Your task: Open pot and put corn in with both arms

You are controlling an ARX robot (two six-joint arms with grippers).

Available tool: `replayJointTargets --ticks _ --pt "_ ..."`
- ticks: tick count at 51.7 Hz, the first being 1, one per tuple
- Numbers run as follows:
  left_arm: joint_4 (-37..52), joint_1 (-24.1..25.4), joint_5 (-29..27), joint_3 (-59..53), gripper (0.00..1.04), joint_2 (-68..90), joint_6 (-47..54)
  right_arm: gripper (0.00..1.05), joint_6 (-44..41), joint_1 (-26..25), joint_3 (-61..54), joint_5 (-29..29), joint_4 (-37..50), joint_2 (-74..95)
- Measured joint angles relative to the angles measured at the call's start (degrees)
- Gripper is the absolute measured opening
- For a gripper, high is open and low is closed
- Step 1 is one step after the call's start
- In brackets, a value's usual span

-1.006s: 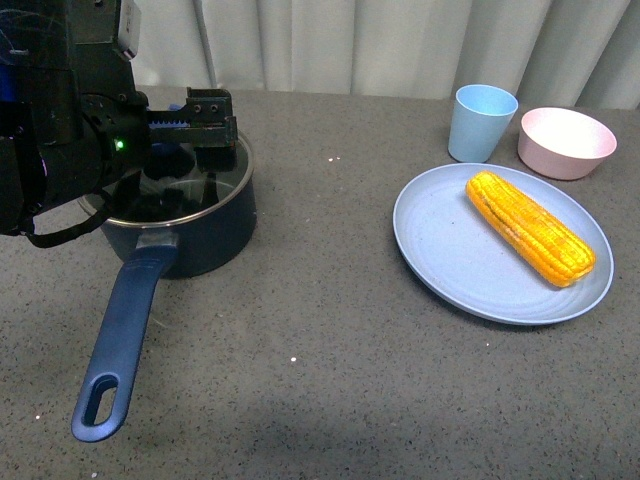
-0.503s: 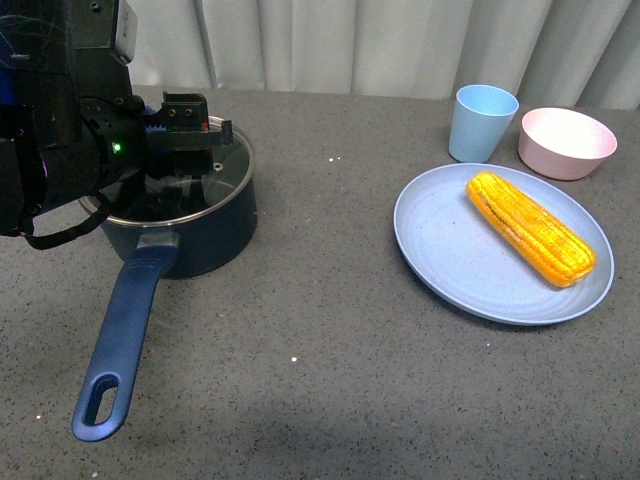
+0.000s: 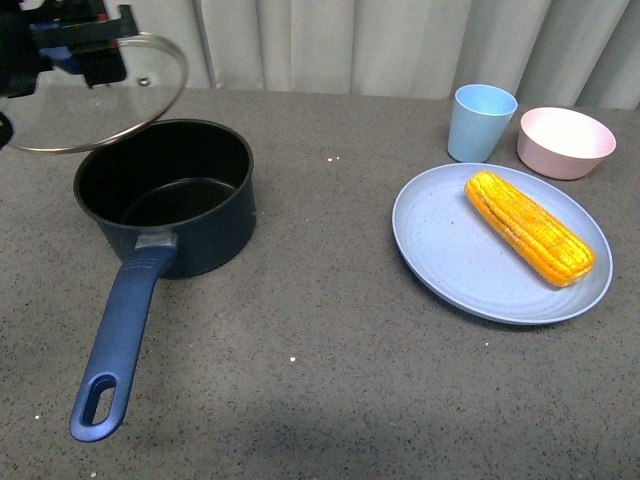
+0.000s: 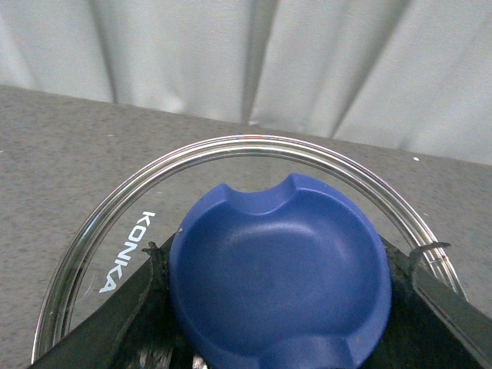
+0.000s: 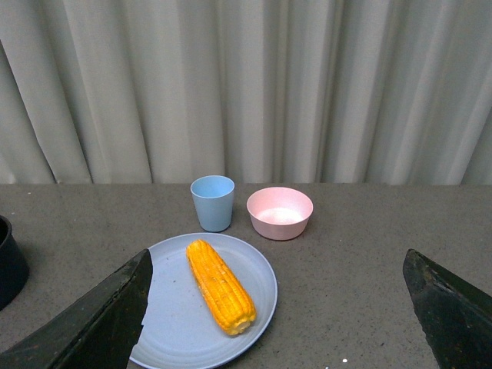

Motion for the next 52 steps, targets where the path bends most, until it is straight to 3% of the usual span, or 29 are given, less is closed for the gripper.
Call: replayJointTargets --ticks 12,21,34,52 --pt "-0.26 10.03 0.55 0.59 0.63 3.23 0.33 0.96 0.0 0.0 0.0 0.0 0.0 0.0" --pt "0.46 14.38 0.5 1.68 0.63 6.91 0.9 0.96 0.0 0.0 0.0 0.0 0.0 0.0" --pt "8.9 15.21 5.64 2.49 0.63 15.19 1.42 0.96 0.0 0.0 0.0 0.0 0.0 0.0" --pt "10.56 15.21 4.94 4.83 0.63 22.14 3.82 0.96 0.0 0.0 0.0 0.0 0.0 0.0"
